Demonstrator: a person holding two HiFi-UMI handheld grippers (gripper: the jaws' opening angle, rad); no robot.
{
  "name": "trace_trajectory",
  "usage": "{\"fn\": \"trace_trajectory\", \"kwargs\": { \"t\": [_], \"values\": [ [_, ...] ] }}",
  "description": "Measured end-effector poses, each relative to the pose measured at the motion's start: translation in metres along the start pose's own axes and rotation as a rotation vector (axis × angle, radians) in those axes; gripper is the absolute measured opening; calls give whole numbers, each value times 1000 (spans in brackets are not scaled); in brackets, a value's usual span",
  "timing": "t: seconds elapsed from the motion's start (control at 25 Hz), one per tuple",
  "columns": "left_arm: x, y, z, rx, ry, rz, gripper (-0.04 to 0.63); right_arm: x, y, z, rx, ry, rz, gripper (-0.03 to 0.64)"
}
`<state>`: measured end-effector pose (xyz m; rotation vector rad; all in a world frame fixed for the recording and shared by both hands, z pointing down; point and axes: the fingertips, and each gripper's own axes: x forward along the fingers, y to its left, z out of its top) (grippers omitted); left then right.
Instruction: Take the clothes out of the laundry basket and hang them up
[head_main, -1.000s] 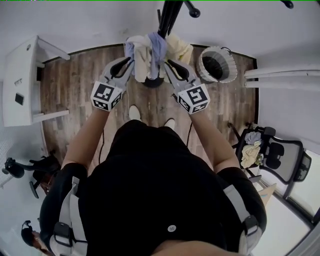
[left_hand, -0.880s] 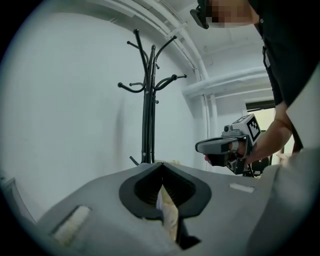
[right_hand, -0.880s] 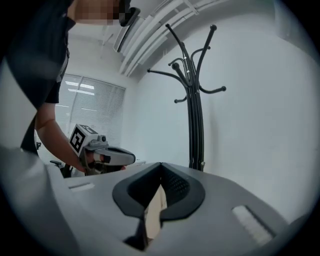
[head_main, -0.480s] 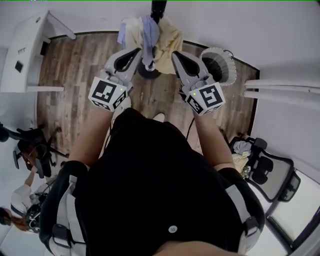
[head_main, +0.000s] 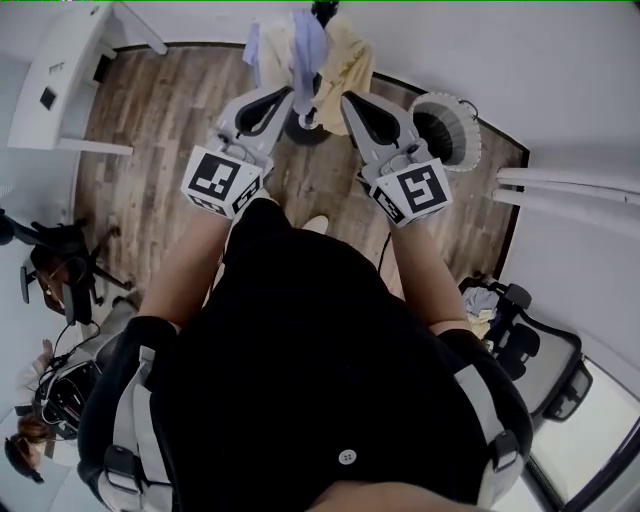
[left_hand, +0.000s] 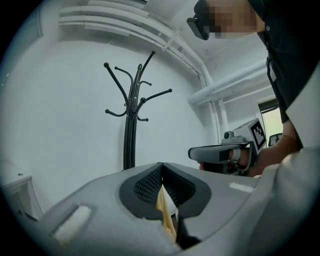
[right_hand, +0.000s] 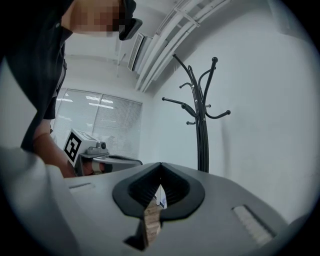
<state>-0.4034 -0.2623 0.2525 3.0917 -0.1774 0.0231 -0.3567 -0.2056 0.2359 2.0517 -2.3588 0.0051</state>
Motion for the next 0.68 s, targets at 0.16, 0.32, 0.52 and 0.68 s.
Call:
{"fn": "trace_trajectory", "kwargs": {
  "t": [0.16, 0.32, 0.52, 0.68],
  "values": [
    [-4, -6, -3, -5, 12, -4, -3, 0, 4, -1, 10, -3, 6, 1],
    [-5, -8, -4, 2, 21, -2, -3, 3, 10, -7, 9, 7, 22, 0],
    [-6, -8, -5, 5, 25, 7, -3, 6, 15, -10, 7, 17, 37, 2],
    [-9, -10, -7, -9, 30, 8, -3, 4, 16, -10, 12, 18, 37, 2]
  ]
}}
